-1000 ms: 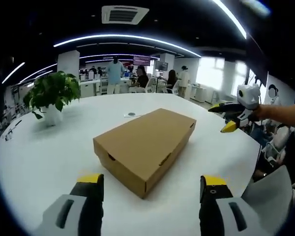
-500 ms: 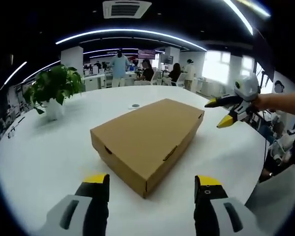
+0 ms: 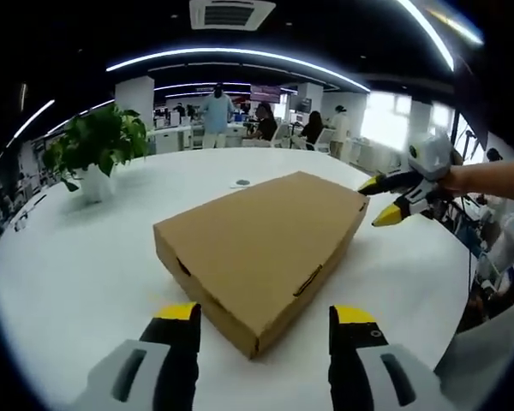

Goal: Operate the shoe box by opening the lid, removing the specified soft item, and placing it in the target area until the item is outside and the box remains undamaged.

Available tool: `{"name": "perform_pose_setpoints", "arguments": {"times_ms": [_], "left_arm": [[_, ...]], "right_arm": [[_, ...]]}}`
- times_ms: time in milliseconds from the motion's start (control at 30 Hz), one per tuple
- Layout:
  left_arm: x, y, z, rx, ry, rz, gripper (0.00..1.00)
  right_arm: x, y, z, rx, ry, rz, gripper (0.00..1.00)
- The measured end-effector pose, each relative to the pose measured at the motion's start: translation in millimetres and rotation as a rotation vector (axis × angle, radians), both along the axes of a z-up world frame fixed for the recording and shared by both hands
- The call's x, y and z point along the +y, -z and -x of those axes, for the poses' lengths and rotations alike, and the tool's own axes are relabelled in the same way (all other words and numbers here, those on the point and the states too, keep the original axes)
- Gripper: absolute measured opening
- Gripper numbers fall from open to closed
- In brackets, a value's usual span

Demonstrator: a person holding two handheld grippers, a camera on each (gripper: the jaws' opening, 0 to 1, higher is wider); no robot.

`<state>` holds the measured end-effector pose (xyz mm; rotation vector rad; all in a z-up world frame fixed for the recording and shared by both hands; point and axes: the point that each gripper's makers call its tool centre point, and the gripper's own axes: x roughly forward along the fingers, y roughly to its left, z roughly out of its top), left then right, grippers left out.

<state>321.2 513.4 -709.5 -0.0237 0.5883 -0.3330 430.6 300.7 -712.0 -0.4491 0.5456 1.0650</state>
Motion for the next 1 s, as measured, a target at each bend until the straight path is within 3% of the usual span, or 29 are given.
{"name": "perform_pose_setpoints", "arguments": {"times_ms": [300, 533, 1000], "left_arm": [[3.5, 9.1, -10.9, 0.02, -0.029, -0.007, 0.56], [1.7, 14.8, -12.5, 0.02, -0.043, -0.021, 0.58], [5.5, 13.8, -11.0, 0.028, -0.032, -0.033, 0.56]], "right_arm": [[9.0, 6.5, -3.6, 0.021, 0.008, -0.01, 0.44], [8.8, 8.1, -5.8, 0.033, 0.018, -0.016, 0.44], [11.3, 7.2, 0.8, 0.056, 0.056, -0.03, 0.42]]}}
